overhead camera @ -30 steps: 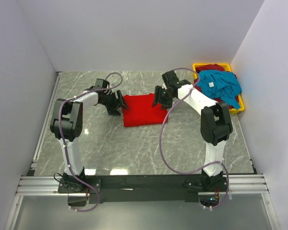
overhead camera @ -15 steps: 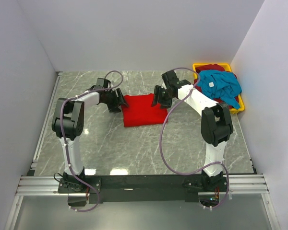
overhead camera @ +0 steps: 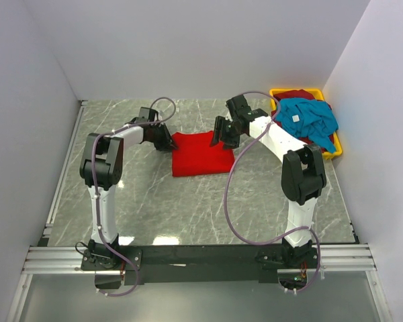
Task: Fold and stack the t-shirts
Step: Neatly place the folded tshirt to the corner
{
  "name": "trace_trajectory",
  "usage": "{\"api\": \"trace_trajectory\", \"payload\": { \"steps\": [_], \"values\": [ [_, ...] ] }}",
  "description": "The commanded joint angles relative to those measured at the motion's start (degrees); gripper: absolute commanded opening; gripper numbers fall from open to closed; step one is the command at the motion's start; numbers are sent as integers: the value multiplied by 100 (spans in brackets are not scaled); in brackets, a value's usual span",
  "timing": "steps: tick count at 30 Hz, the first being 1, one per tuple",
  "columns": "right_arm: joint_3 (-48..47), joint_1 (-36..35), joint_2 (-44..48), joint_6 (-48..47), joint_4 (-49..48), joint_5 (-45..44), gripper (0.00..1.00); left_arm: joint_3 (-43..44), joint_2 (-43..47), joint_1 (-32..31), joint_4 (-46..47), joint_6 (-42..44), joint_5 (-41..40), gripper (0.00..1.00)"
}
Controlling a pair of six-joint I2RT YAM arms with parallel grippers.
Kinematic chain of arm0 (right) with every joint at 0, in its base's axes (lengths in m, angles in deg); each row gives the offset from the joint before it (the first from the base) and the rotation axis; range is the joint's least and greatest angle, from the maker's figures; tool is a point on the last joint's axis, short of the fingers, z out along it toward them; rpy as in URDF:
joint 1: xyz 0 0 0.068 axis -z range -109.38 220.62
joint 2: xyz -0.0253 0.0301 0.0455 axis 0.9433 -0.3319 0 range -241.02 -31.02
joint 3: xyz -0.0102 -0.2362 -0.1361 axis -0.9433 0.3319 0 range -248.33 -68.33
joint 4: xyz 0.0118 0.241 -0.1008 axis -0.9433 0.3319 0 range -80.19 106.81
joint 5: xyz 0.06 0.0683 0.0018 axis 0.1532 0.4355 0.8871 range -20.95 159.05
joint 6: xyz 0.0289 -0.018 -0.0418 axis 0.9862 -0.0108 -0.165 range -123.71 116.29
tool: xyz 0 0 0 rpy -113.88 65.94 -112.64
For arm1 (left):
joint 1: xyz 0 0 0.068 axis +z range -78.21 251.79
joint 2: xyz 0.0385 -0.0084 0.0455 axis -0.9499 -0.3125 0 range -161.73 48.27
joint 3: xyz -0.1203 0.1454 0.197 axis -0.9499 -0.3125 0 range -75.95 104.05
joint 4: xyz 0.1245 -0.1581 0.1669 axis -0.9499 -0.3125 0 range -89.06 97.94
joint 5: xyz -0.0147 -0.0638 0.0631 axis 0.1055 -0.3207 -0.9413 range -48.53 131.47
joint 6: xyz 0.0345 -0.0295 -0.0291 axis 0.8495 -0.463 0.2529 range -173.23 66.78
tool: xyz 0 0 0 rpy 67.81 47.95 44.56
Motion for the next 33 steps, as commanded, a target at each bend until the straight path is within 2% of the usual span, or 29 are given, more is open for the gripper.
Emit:
{"api": "trace_trajectory", "payload": {
  "steps": [1, 2, 3, 9, 10, 13, 16, 22, 28, 33],
  "values": [
    [-265, -51, 61, -52, 52, 44, 63, 114, -267, -52, -418, 263, -525, 7],
    [-283, -51, 52, -52, 61, 44, 63, 192, -275, -52, -462, 298, -569, 1],
    [-301, -60, 43, -52, 104, 35, 63, 245, -275, -52, -514, 316, -691, 1],
    [-511, -42, -1, -166, 280, -70, 63, 781, -48, -8, -1261, 816, -1824, 0],
    [-520, -42, -10, -175, 298, -79, 62, 834, 5, 45, -1331, 887, -2183, 0],
    [-538, -33, -27, -219, 342, -97, 62, 984, 146, 299, -1534, 1098, -2589, 0],
    [-599, -33, -71, -263, 412, -114, 63, 1116, 225, 641, -1640, 1177, -2670, 0],
    [-827, -24, -203, -386, 596, -141, 62, 1669, 24, 1213, -1877, 1528, -3469, 0],
    [-1004, 2, -291, -448, 728, -132, 63, 2539, -389, 1776, -1930, 1897, -3742, 0],
    [-1022, 2, -361, -448, 799, -35, 63, 3523, -994, 1943, -2035, 2477, -3926, 0]
  ]
}}
